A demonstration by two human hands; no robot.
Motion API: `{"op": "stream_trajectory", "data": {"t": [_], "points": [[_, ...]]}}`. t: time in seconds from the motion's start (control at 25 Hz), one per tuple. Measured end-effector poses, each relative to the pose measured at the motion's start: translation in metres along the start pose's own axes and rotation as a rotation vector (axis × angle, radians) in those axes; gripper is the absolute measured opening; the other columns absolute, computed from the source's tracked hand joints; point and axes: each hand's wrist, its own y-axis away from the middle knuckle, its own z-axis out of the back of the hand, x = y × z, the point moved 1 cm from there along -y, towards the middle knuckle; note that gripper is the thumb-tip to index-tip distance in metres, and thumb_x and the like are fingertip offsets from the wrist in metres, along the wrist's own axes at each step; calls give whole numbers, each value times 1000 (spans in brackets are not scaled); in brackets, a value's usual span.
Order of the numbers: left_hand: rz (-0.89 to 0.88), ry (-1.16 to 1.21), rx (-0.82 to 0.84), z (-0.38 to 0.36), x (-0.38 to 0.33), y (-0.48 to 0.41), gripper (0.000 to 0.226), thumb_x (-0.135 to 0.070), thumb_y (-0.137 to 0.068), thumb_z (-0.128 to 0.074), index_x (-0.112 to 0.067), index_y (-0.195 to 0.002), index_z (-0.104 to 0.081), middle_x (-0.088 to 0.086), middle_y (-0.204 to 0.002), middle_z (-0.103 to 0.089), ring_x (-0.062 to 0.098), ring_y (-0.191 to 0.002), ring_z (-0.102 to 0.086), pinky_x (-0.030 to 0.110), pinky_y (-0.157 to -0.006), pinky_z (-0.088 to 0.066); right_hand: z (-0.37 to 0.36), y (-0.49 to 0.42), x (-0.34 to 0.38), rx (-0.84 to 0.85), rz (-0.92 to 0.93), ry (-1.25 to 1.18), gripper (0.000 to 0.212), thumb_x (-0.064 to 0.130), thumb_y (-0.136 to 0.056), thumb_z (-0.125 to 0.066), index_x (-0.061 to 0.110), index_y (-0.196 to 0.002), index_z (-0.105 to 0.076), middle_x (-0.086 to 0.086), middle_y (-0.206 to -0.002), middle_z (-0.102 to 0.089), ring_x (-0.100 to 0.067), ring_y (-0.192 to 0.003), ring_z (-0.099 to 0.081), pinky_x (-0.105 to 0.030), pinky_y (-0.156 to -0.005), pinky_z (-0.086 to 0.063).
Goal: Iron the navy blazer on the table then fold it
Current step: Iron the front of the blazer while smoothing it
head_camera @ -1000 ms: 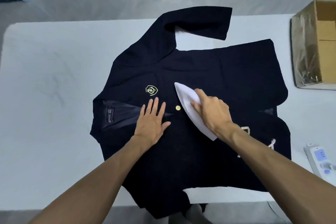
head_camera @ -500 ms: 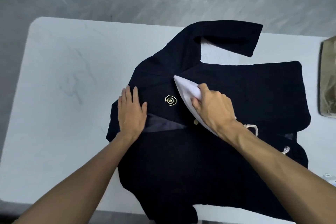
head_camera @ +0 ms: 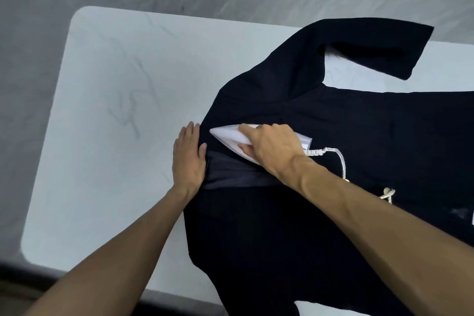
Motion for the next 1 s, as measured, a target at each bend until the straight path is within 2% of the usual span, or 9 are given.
{"op": "stream_trajectory", "data": {"t": [0.12,0.2,0.28,0.36,0.44,0.52,0.56,0.76,1.0], "points": [[60,110,16,1,1,-2,56,-17,-104,-45,-17,-156,-25,-2,-164,-18,14,-152,-11,29,-123,-11,6,6,-20,3,-36,11,34,51,-99,-36,28,-122,-46,-1,-90,-68,-28,-79,-65,-33,-60,-33],[148,379,-86,5,1,1,52,-15,-99,-55,-21,-149,-41,-6,-156,-39,10,-144,-32,28,-120,-24,14,16,-34,15,-80,-30,33,52,-98,-38,27,-119,-47,-2,-88,-68,-30,-80,-65,-33,-60,-36],[221,508,-242,9,-1,3,34,-15,-94,-64,-20,-127,-63,-8,-131,-61,10,-123,-55,30,-110,-41,17,24,-34,11,-90,-52,35,52,-98,-38,27,-122,-46,-4,-88,-68,-31,-80,-65,-34,-61,-36],[341,566,-317,14,-4,-2,17,-19,-90,-69,-17,-106,-70,-6,-108,-67,10,-102,-62,30,-98,-48,16,19,-13,3,-78,-82,37,51,-99,-36,26,-126,-43,-5,-90,-69,-32,-80,-65,-35,-61,-34],[455,627,-268,21,-4,-9,13,-22,-88,-71,-15,-99,-70,-6,-97,-68,8,-92,-63,17,-88,-49,9,8,17,6,-63,-118,36,47,-101,-35,25,-129,-41,-6,-92,-69,-33,-81,-65,-34,-62,-34],[453,584,-194,26,0,-13,10,-19,-88,-71,-13,-97,-70,-6,-91,-68,2,-83,-62,2,-73,-42,-2,2,43,13,-41,-91,37,45,-103,-33,25,-134,-36,-5,-93,-68,-31,-82,-65,-34,-61,-32],[440,565,-170,28,2,-14,9,-15,-88,-71,-12,-96,-71,-6,-90,-69,-1,-81,-61,0,-70,-41,-7,3,49,14,-39,-71,39,44,-103,-32,25,-137,-34,-4,-93,-68,-30,-82,-66,-34,-61,-32],[441,540,-200,24,3,-16,10,-5,-85,-73,-11,-92,-71,-2,-89,-70,10,-86,-65,4,-75,-43,-18,27,33,18,-77,-44,43,44,-103,-32,27,-142,-28,-2,-91,-67,-28,-79,-67,-33,-59,-33],[484,595,-153,37,6,-14,6,-15,-84,-74,-20,-86,-75,-7,-84,-73,5,-81,-66,20,-87,-52,-11,62,20,59,-166,-121,40,45,-103,-29,25,-137,-33,-3,-92,-69,-30,-81,-66,-33,-60,-31]]}}
